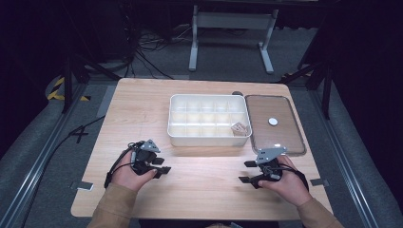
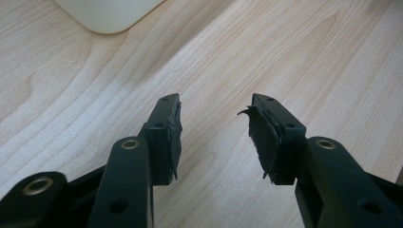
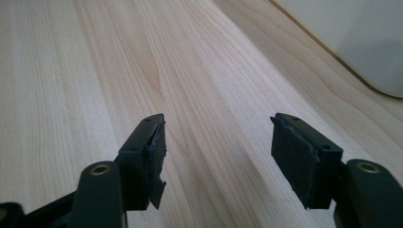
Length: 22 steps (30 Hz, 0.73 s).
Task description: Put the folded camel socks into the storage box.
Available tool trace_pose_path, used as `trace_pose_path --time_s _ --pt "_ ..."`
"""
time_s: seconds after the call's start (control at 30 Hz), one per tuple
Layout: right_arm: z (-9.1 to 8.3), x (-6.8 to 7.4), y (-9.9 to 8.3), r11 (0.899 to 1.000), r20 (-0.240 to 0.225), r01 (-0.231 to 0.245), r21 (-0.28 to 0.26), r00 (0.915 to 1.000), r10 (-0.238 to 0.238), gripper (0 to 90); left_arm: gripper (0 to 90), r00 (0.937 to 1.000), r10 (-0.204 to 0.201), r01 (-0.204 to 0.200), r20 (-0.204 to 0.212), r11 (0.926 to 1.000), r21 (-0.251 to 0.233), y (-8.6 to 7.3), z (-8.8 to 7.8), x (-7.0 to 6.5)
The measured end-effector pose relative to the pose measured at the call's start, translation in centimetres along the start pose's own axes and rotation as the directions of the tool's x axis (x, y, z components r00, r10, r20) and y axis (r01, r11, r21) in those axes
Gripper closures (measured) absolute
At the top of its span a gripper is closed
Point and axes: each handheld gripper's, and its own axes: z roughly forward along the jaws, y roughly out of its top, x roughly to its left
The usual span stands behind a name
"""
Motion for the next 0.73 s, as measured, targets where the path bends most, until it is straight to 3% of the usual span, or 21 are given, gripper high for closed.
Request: trace_pose_path --time_s 0.4,0.73 --pt "1.6 0.5 -1.5 0.998 0.058 0.029 -0.056 0.9980 -0.026 36.9 53.9 0.9998 -0.010 0.010 -0.018 0.9992 0.039 -0.4 1.1 0.3" --pt "1.9 0.5 -1.9 0.996 0.061 0.025 -0.081 0.9979 -0.020 36.0 51.7 0.9997 -0.014 0.015 -0.020 0.9990 0.043 -0.6 1.4 0.5"
